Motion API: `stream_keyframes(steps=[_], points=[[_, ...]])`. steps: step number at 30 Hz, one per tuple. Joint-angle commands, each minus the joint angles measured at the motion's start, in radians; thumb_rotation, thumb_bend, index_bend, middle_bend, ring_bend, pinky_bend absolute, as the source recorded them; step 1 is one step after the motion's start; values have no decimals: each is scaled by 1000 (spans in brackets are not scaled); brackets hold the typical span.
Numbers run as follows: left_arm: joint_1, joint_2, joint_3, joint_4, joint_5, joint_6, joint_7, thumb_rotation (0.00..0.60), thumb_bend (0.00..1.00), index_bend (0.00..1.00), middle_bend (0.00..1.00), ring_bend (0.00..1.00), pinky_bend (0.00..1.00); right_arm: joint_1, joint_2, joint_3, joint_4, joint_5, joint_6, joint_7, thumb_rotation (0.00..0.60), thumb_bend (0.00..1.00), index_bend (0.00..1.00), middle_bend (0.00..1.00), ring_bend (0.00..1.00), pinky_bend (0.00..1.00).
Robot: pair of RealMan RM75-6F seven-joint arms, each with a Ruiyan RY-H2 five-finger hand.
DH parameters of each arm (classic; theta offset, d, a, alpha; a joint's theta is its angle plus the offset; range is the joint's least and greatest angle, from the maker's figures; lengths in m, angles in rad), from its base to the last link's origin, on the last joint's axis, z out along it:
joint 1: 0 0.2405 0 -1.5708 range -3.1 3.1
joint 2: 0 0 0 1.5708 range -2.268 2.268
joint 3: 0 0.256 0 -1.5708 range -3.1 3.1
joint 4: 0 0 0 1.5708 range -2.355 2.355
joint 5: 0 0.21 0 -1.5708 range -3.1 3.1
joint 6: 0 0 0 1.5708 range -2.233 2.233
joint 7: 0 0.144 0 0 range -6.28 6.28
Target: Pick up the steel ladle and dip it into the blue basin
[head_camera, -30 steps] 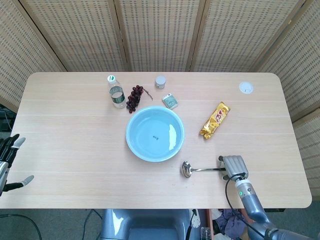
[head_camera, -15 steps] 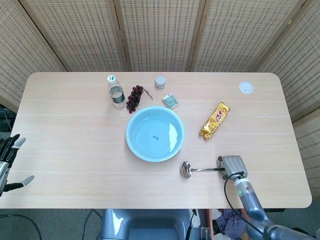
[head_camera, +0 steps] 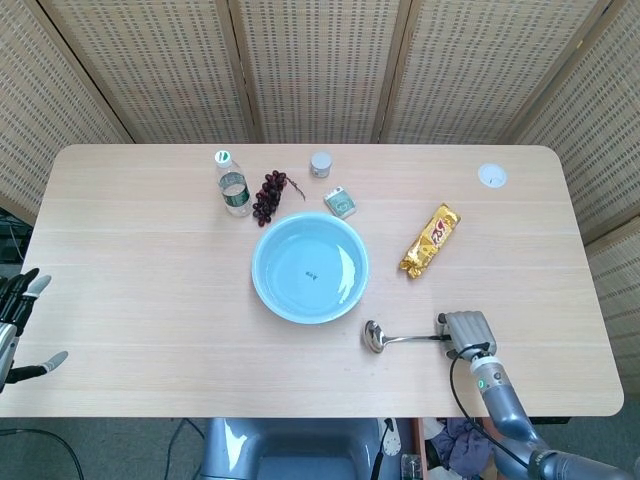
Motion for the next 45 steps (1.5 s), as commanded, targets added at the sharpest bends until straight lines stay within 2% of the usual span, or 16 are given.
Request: stream_keyframes(steps=[1,9,15,20,24,28,34,41,43,45], points=[[0,0,0,1,1,0,0,600,0,0,0,0,0,-2,5,0,-2,-8,6,17,600,562,692,936,925,1000],[1,1,1,1,2,1,-3,600,0,0,0,0,0,-11,24,-6,-18,-54,35,63,600,572,699,936,925,1000],[0,1,0,2,2,2,-8,600,0,0,0,0,0,-25,77,-14,-52,-124,53,153,600,641,715,939,931,1000],[2,3,1,3,3,4,-13,600,0,0,0,0,0,-36,127,-19,-72,-216,83,264,600,694,730,944,933,1000],[2,5,0,5,3,6,-19,600,0,0,0,0,0,-48,202,-39,-110,-337,139,371,600,698,732,944,934,1000],[2,5,1,6,4,7,-20,600,0,0,0,0,0,-50,248,-49,-145,-400,168,418,600,699,733,944,934,1000],[2,5,1,4,3,5,-20,600,0,0,0,0,0,-36,309,-40,-238,-422,174,374,600,699,733,944,934,1000],[1,7,-2,4,-2,4,-26,600,0,0,0,0,0,14,393,11,-375,-372,128,275,600,704,733,945,934,1000],[-2,8,-3,3,-4,-1,-27,600,0,0,0,0,0,44,432,43,-438,-326,99,230,600,704,733,945,934,1000],[-7,7,-3,2,-6,-11,-24,600,0,0,0,0,0,104,472,111,-494,-234,57,150,600,704,733,945,934,1000]])
